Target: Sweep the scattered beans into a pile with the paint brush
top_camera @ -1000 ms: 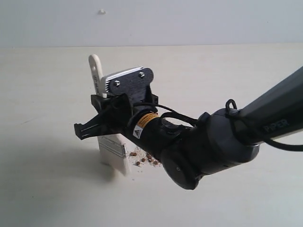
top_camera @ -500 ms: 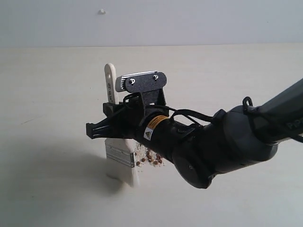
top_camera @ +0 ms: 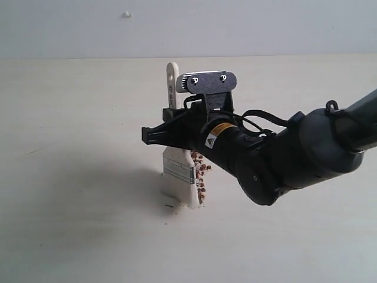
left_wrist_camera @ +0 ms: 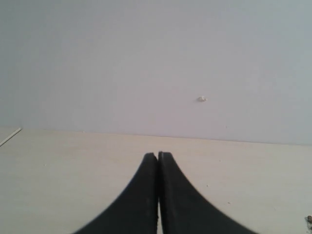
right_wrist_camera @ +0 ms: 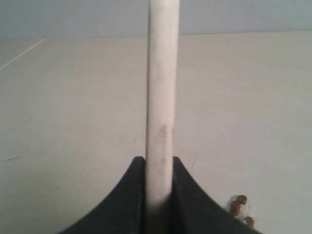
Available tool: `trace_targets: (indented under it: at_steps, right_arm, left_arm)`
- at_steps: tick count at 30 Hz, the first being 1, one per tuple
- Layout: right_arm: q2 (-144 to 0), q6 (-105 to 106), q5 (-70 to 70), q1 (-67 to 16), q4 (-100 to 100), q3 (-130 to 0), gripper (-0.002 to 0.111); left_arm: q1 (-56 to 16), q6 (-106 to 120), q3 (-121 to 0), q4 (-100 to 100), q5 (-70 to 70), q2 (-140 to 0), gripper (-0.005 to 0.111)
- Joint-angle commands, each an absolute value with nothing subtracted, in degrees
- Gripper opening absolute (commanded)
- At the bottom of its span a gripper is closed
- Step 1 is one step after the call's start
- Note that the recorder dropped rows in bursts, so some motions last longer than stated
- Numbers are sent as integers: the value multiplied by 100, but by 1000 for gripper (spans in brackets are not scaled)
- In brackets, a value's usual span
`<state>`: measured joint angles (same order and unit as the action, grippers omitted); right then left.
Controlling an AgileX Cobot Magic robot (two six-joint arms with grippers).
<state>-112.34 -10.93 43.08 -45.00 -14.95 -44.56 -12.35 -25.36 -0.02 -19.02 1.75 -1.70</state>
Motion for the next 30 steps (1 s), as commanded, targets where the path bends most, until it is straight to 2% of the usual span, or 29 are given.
trace_targets:
  at_steps: [1,7,10,15,19,22,23,26,30]
  right_arm:
    - [-11048,-941,4495,-4420,-1417,-4437,0]
    - [-10390,-1359,4144,-4420,54,-4437,0]
    - [-9934,-1843,3755,-4420,1462,-4437,0]
    - [-9238,-3794,3399,-4420,4471,-4437,0]
    - [-9111,-5525,4839,-4181,6615,-4437,0]
    - [-9138,-5677,6397,-3787,7209,-4392,0]
    - [-9168,-5489,6961,-3431,7297,-4247,0]
    - [-9365,-5012,6996,-2675,7299,-3802,0]
    - [-10018,-4030,6996,-2265,7453,-3646,0]
  left_arm:
    - [-1266,-2526,0,-1925,167,-135,0]
    - [-1266,-2526,0,-1925,167,-135,0]
    - [-1266,-2526,0,-1925,167,-135,0]
    - [-1266,-2526,0,-1925,167,-135,0]
    - [-1266,-2526,0,-1925,167,-135,0]
    - [-1266,-2526,0,-1925,167,-135,0]
    - [-1266,-2526,0,-1925,167,-135,0]
    - [-1266,-2526,0,-1925,167,-135,0]
    - [-1266,-2526,0,-1925,167,-135,0]
